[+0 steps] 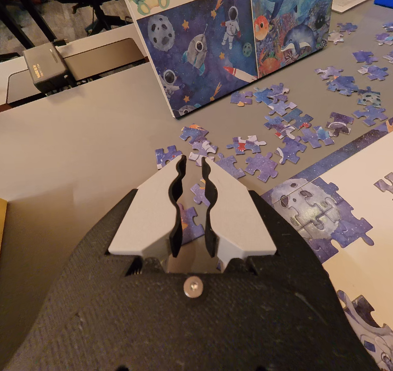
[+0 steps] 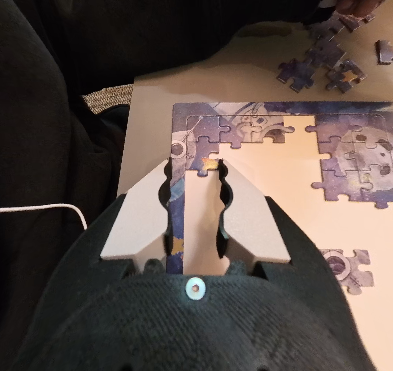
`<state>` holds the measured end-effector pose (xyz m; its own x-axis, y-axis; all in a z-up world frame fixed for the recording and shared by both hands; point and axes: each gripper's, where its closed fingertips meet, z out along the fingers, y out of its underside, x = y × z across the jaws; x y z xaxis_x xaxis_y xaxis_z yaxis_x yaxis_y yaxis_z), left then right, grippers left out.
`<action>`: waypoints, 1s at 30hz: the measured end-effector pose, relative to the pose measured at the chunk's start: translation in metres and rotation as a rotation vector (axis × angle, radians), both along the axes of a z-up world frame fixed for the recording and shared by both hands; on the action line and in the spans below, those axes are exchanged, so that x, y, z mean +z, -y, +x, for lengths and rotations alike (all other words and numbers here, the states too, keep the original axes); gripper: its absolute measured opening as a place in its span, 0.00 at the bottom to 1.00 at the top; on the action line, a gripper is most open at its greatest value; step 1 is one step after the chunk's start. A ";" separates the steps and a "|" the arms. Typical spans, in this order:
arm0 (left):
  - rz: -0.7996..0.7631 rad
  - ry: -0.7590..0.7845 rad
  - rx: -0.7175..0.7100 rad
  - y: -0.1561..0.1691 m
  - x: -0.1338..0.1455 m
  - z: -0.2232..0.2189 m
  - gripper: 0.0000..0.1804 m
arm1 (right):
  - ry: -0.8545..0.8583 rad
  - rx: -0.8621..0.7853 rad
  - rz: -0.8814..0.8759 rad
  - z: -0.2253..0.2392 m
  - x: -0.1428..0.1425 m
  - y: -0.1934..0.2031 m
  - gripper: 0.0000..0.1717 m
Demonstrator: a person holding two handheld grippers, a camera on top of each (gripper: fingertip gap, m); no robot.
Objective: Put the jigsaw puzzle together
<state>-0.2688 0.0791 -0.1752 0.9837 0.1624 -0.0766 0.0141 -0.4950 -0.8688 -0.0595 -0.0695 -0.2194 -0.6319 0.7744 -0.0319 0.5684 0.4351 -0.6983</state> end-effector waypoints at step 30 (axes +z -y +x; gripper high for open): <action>-0.007 0.002 -0.013 -0.001 -0.001 0.003 0.07 | -0.017 0.038 0.036 -0.018 -0.001 0.009 0.38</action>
